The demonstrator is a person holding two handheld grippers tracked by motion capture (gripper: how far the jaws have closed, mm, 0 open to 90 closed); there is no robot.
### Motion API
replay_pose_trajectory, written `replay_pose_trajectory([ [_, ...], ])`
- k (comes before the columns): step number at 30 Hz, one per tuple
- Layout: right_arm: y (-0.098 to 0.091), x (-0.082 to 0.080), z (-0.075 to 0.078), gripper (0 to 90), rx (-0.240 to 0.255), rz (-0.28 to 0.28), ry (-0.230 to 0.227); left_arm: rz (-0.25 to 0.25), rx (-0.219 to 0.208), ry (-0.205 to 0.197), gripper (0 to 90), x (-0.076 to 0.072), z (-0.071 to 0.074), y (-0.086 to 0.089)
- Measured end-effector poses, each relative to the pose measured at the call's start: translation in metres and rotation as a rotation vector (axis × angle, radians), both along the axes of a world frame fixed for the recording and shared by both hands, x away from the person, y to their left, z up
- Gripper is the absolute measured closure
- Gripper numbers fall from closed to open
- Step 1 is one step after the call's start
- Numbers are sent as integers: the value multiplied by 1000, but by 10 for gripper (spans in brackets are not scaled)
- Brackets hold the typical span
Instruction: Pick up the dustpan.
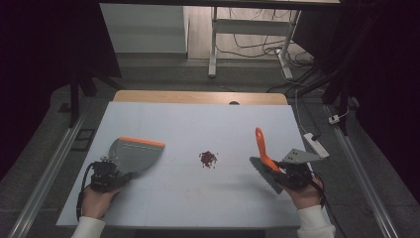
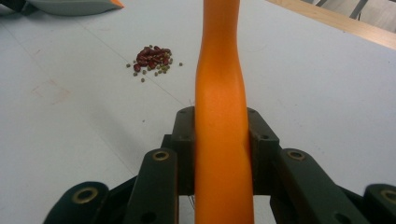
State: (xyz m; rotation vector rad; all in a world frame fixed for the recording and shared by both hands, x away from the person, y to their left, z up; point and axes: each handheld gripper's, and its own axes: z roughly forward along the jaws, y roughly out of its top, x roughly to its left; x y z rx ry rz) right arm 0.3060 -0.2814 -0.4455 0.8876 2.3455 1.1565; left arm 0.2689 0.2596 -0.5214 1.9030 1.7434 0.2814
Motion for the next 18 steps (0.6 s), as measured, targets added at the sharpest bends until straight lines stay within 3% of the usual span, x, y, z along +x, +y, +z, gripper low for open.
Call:
replay_pose_trajectory([
  [10,-3,0,2,702,25,-6,-13,-72,-20,-37,621,2,3,6],
  [18,-1,2,1,702,15,-13,-9,-125,-37,-78,622,11,2,16],
])
